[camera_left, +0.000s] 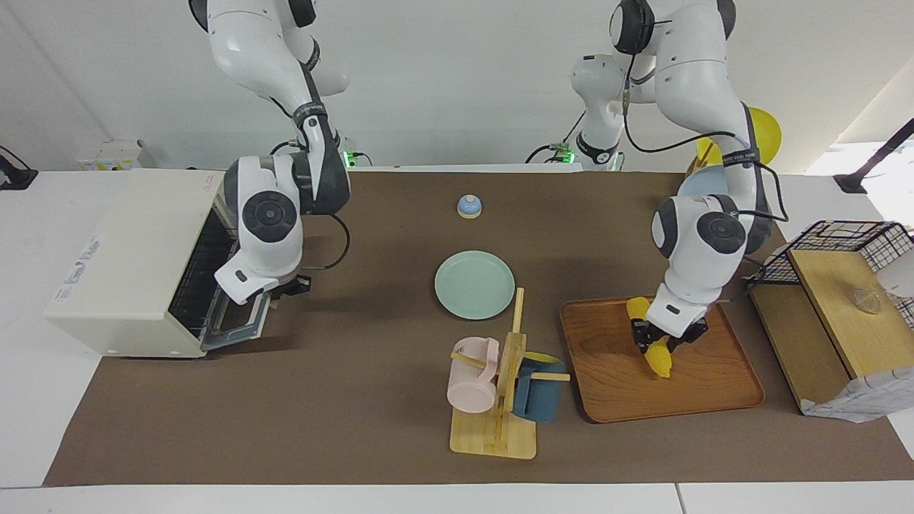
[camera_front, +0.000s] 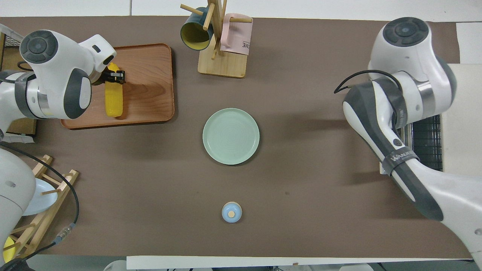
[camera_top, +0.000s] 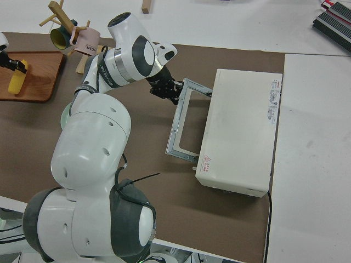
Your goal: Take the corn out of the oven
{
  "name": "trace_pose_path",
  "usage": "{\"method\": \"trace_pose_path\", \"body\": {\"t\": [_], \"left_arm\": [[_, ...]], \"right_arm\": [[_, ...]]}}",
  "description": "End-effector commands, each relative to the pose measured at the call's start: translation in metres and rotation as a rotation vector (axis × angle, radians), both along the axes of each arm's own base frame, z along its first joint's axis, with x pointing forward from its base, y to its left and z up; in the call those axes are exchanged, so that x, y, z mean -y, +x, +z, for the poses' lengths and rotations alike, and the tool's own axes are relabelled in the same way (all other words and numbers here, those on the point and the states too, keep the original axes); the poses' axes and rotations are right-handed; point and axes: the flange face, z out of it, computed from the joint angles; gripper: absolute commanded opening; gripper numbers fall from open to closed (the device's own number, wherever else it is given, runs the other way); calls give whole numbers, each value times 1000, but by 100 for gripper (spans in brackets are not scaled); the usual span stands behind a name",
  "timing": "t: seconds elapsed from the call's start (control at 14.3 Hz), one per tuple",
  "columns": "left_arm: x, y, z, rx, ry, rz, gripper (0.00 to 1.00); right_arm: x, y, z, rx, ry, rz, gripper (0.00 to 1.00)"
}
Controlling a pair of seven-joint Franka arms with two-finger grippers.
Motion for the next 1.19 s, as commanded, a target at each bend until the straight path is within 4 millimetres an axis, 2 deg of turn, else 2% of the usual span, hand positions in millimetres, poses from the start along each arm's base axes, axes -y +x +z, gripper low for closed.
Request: {"method": "trace_pose_path", "body": {"t": [0.0, 0.07, 0.14, 0.21, 0.28, 0.35, 0.42, 0.49, 0.7, 0.77, 0.98, 1.12], "left_arm": [[-4, 9, 31, 51, -10, 22, 100], [-11, 8, 55, 42, -10, 40, 100], [-17, 3, 76, 14, -13, 54, 100], [-35, -1, 95, 3, -16, 85, 100], [-40, -10, 123, 3, -24, 92, 100], [-51, -20, 148, -21, -28, 109, 100], [-63, -29, 181, -30, -40, 131, 100], [-66, -35, 204, -63, -70, 162, 100], [-92, -56, 281, -186, -100, 206, 100], [-93, -66, 291, -240, -95, 193, 100], [-97, -79, 307, -248, -73, 118, 100], [-90, -83, 316, -226, -64, 93, 100]], "right_arm": [[57, -8, 38, 0, -2, 19, 1], [62, -13, 49, -2, 0, 20, 7], [65, -20, 61, -9, 0, 11, 18], [63, -28, 74, -14, 17, -5, 25], [63, -34, 87, -5, 46, -23, 33], [63, -39, 101, 16, 69, -32, 51], [61, -46, 120, 48, 104, -43, 91], [58, -52, 139, 85, 172, -67, 100], [57, -55, 193, 165, 269, -97, 100], [62, -56, 211, 180, 270, -101, 100], [73, -63, 236, 183, 267, -124, 100], [84, -65, 231, 163, 266, -148, 100]]}}
